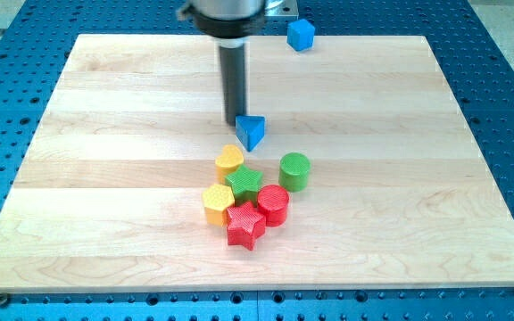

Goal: Push the triangle into the green star

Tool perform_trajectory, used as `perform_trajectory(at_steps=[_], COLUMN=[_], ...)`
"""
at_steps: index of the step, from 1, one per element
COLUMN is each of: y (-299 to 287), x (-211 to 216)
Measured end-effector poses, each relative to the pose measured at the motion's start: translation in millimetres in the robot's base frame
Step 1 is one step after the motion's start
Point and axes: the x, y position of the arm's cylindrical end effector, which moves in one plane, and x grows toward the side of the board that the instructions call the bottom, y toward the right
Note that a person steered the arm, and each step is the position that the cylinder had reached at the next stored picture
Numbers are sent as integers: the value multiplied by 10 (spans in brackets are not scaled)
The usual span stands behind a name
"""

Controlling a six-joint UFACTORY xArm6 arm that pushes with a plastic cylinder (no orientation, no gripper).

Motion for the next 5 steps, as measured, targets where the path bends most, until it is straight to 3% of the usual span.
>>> perform_trajectory(at_steps=[1, 2, 4, 5], y=[-170, -201, 1495, 1896], x=[432, 543, -1235, -1993])
